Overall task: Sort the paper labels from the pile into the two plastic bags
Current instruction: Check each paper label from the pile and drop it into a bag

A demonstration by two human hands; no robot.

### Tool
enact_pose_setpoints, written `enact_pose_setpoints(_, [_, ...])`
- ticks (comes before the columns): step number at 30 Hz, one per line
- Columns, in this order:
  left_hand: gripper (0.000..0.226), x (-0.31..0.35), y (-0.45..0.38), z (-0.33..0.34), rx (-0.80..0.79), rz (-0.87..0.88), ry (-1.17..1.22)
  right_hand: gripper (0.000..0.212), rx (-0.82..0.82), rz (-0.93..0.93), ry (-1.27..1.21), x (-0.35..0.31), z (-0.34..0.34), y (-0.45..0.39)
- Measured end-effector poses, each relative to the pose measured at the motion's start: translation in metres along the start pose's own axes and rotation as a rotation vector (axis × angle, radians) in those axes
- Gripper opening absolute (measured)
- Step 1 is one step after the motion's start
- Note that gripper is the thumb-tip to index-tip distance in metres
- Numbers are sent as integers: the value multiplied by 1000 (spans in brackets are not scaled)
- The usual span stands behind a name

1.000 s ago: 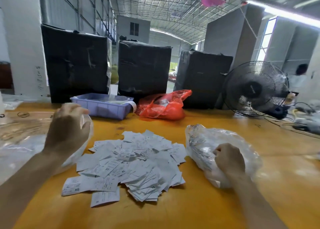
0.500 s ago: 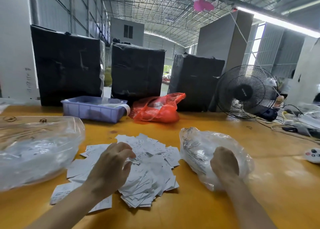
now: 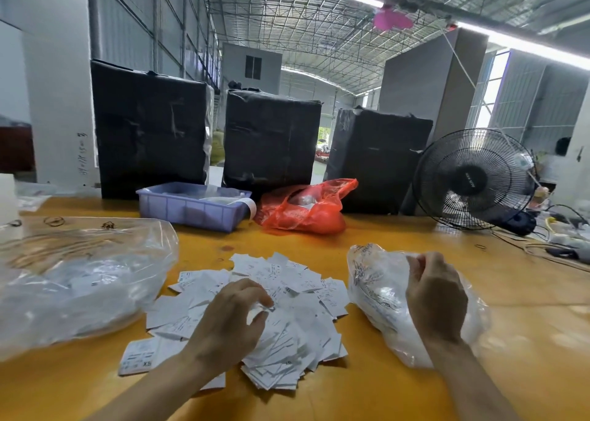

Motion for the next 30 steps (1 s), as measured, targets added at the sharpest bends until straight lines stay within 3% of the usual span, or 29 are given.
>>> enact_pose_setpoints(2, [13, 2, 0, 0, 19, -53, 91, 17, 62, -39, -148, -14, -7, -3])
enact_pose_setpoints(4, [14, 4, 0, 1, 25, -130, 217, 14, -31, -33, -400, -37, -10, -2])
enact_pose_setpoints(9, [60, 13, -3, 2, -75, -352, 634, 14, -683, 80, -979, -111, -9, 40])
enact_pose_setpoints(13, [64, 11, -4, 2, -111, -519, 858, 15, -790, 79, -1041, -126, -10, 55])
enact_pose_setpoints(18, [26, 3, -1, 1, -106, -600, 937, 18, -839, 183, -1048, -118, -9, 56])
enact_pose_setpoints(25, [19, -4, -3, -6, -11, -606, 900, 26, -1087, 427, -1154, -115, -5, 56])
enact_pose_setpoints(30, [22, -6, -4, -9, -66, -608, 880, 8, -1134, 453, -1149, -113, -5, 57])
Point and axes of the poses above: each hand's wrist, its own y-axis away from the middle knuckle, its own z-axis out of the palm, x = y × z, the point moved 3 cm from there along -y, towards the middle knuckle, and after that the axes turned 8 degrees about y, right-handed, at the moved point
